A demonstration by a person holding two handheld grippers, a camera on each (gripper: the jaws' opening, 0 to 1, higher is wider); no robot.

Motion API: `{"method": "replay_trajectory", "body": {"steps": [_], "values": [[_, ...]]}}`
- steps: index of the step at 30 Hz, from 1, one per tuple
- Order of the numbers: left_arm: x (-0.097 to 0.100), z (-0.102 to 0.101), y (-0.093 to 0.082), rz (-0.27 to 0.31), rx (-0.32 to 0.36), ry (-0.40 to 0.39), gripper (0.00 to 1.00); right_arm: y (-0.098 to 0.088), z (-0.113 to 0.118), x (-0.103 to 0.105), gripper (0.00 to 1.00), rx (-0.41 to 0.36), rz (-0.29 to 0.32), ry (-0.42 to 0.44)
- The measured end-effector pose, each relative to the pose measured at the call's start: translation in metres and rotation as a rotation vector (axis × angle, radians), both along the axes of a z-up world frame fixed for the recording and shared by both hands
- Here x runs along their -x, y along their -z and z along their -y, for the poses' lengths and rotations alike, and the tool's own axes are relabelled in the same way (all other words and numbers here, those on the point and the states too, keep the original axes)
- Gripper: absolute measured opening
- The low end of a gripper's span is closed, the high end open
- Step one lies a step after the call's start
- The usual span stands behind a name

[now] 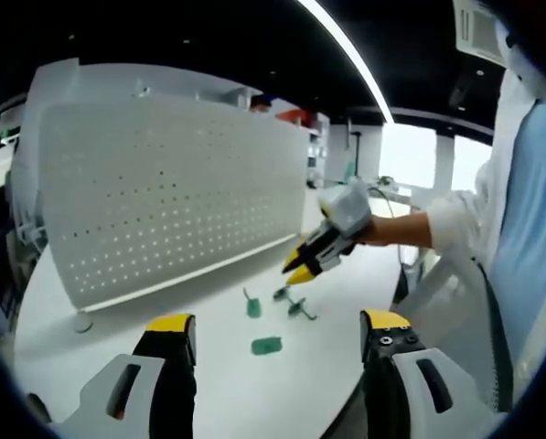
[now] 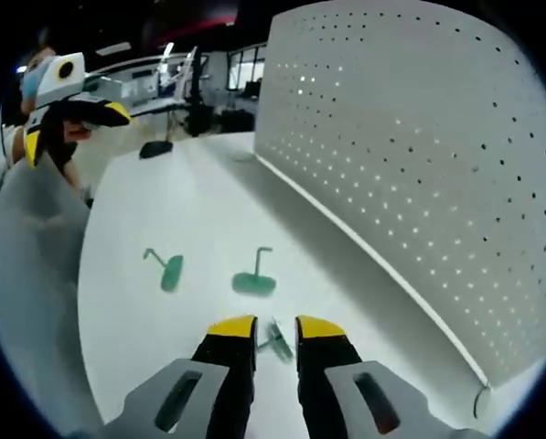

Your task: Insert the hook assembly into the mounting plate slot until the hook locks in place.

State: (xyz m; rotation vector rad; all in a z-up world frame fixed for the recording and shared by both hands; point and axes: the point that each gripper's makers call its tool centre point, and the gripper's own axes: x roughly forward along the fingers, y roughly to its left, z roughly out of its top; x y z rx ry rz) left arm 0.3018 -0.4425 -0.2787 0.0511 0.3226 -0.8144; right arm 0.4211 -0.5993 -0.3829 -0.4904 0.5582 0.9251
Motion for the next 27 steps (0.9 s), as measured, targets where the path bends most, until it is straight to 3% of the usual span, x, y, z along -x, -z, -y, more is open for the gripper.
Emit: {"method": "replay_trajectory", "body": {"steps": [27], "values": [[0.0, 0.001, 0.0, 0.004, -0.005, 0.005, 0.74, 0.027, -0.005, -0.007, 0.02, 0.103, -0.03, -0.064]]}}
